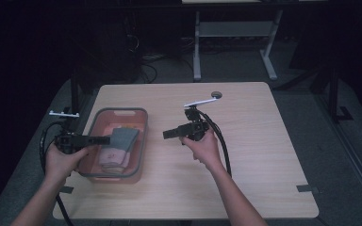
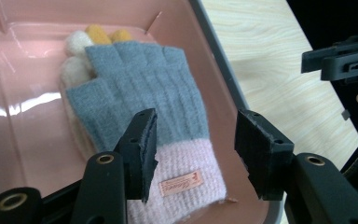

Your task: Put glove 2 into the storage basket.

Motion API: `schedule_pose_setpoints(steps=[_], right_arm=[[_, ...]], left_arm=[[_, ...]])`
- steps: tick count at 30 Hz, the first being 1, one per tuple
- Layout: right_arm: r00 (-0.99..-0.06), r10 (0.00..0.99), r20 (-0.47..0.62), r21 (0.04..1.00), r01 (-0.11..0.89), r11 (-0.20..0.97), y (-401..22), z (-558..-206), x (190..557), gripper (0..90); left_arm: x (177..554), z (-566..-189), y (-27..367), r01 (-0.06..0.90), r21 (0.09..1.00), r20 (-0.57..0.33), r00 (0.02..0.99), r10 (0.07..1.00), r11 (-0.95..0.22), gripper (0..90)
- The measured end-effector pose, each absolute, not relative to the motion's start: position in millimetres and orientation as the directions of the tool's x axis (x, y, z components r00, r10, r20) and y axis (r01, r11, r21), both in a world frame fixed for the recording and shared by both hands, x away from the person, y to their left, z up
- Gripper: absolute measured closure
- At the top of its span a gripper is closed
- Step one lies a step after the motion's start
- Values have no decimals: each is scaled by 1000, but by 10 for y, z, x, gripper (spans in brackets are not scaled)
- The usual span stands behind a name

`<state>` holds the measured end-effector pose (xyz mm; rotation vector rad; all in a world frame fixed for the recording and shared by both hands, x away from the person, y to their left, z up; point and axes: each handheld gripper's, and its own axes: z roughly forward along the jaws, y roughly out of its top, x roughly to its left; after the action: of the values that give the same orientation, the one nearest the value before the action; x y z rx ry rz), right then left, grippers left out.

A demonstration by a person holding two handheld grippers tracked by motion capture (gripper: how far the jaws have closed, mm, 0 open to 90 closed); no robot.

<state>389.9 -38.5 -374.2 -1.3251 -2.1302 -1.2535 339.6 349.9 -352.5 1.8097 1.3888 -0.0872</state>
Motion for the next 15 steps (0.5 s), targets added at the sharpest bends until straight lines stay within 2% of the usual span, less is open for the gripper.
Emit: schedule_pose_setpoints(steps=[15], right_arm=[[-508,566,649,510,843,172,-528,-3709,3896,574]], left_arm=[[3402,-3451,3332,809,585,-510,425,748,-60,454]])
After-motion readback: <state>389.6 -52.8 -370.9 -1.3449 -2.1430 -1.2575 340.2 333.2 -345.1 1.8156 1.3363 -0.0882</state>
